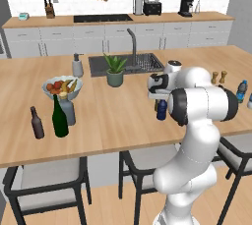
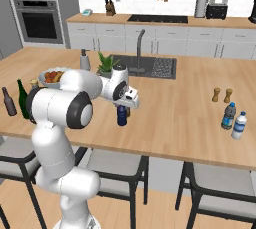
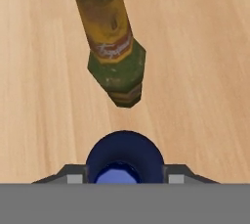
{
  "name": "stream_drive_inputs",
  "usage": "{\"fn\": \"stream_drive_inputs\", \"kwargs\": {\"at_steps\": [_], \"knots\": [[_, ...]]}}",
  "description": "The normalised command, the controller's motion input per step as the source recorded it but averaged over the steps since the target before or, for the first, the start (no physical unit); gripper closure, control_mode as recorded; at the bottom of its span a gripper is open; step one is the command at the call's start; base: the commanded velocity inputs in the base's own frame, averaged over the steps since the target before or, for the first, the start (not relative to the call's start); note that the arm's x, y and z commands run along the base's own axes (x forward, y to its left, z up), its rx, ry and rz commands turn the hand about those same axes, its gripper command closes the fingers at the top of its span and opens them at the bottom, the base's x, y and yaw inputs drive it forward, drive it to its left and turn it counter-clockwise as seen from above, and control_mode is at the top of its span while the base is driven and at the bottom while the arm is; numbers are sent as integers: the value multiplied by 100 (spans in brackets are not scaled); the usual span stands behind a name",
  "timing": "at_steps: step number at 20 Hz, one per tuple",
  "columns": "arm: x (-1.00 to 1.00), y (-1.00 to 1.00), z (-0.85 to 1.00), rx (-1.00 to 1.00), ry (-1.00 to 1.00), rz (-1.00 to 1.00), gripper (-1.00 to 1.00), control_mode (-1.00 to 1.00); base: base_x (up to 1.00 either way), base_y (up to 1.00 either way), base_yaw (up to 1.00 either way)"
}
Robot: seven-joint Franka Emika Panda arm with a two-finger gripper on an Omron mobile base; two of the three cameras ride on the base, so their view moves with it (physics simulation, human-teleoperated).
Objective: Move the plastic bottles in the middle to the plastics group, and the glass bottles in the middle to the glass group.
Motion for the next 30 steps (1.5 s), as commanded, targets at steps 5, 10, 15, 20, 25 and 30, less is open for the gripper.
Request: {"fn": "stream_drive_inputs", "kwargs": {"at_steps": [5, 10, 15, 20, 25, 30], "knots": [[-6, -2, 1, 0, -1, 0, 100, -100, 0, 0, 0], [-39, -27, 40, 0, 1, 0, 100, -100, 0, 0, 0], [-19, -73, 41, 0, 6, -1, 100, -100, 0, 0, 0], [-12, -93, 18, 0, 4, -5, 100, -100, 0, 0, 0], [-11, -92, 2, 2, 0, -4, 100, -100, 0, 0, 0], [-34, -70, 0, 0, 0, -2, 100, -100, 0, 0, 0]]}}
